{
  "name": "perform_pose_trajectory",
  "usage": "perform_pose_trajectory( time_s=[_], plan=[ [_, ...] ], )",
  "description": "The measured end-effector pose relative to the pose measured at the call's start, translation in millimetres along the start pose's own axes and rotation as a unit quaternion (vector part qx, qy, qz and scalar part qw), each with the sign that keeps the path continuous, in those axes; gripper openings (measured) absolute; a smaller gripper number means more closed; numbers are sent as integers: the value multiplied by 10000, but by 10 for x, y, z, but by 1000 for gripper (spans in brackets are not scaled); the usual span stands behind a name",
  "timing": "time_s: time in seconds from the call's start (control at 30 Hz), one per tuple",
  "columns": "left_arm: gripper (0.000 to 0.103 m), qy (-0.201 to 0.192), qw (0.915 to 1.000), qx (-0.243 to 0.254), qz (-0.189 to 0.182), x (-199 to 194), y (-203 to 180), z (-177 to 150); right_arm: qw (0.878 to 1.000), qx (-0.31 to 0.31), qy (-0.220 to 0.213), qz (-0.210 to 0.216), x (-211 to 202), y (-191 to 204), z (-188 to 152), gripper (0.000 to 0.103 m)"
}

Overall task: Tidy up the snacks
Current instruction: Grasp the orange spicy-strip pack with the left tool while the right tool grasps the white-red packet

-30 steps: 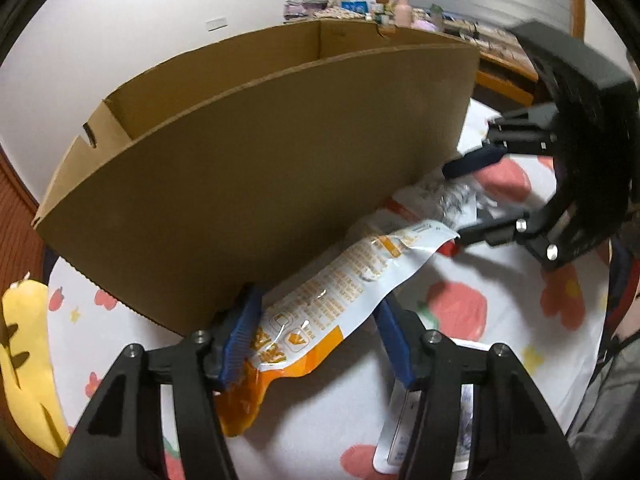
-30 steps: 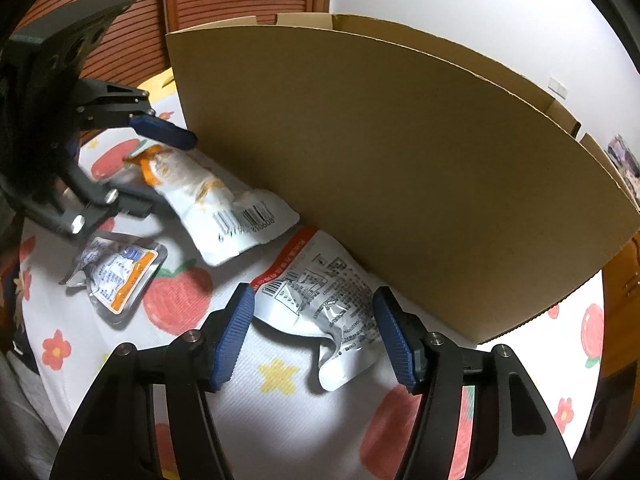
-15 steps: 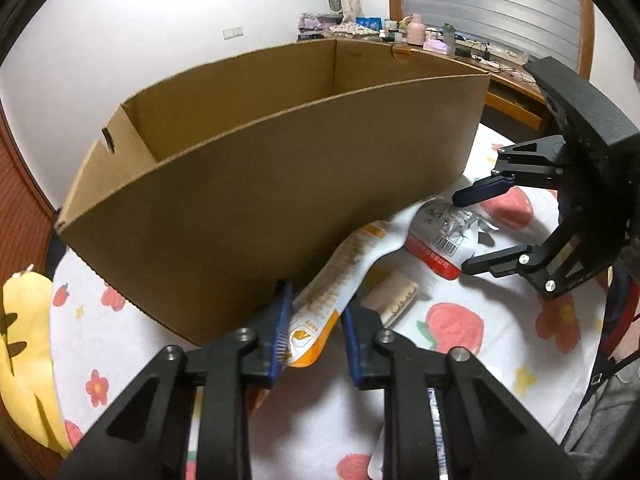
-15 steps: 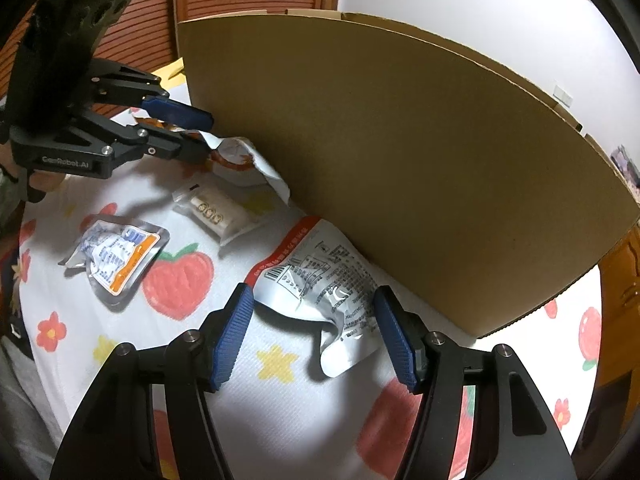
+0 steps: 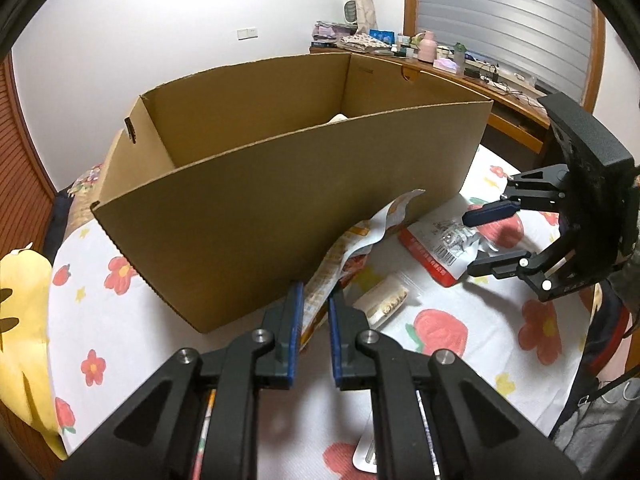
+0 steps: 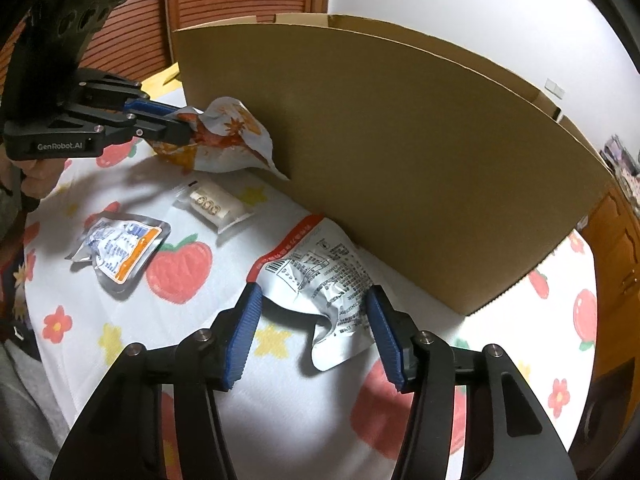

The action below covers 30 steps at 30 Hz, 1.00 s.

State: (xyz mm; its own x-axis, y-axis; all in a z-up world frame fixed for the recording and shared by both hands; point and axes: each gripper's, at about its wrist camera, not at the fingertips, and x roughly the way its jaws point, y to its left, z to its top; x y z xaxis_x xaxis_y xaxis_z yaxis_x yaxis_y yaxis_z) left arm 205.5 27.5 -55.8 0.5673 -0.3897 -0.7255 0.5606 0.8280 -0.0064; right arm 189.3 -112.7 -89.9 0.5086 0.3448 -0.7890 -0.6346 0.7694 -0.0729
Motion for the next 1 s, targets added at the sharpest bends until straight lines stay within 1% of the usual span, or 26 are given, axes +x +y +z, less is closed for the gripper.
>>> perform_pose_trajectory(
  time_s=[0.03,0.07,0.13,0.23,0.5,0.57,0.63,0.8,0.93,1.0],
  plan=[
    [9,-2,10000,-15,-7,11,-3,11,10000,-5,-9,38,-4,10,4,49],
    [9,-6,10000,-31,-21,8,-4,6,10000,-29,-34,66,-20,24,-2,47],
    [9,-22,10000,-49,-19,-3,-17,-3,10000,-59,-63,39,-58,41,-1,35],
    [9,-30,10000,-82,-17,-1,-28,-3,9999,-62,-82,15,-87,22,-14,23],
    [9,-23,9999,-157,-18,-25,5,-11,9997,-192,34,-177,-100,72,-95,24],
    [9,-22,9999,-143,-5,-27,0,-13,9993,-272,55,-270,-103,108,-115,30],
    [9,-16,9999,-147,-6,-27,3,-15,9988,-336,66,-339,-88,132,-121,40],
    [9,-35,9998,-175,-6,-28,10,-20,9974,-371,115,-606,5,93,-78,43],
    [9,-61,9997,-217,-8,-37,5,-36,9973,-315,85,-659,86,60,-25,48],
    [9,-58,9998,-210,-11,-39,7,-35,9977,-178,64,-648,113,24,-1,48]
  ],
)
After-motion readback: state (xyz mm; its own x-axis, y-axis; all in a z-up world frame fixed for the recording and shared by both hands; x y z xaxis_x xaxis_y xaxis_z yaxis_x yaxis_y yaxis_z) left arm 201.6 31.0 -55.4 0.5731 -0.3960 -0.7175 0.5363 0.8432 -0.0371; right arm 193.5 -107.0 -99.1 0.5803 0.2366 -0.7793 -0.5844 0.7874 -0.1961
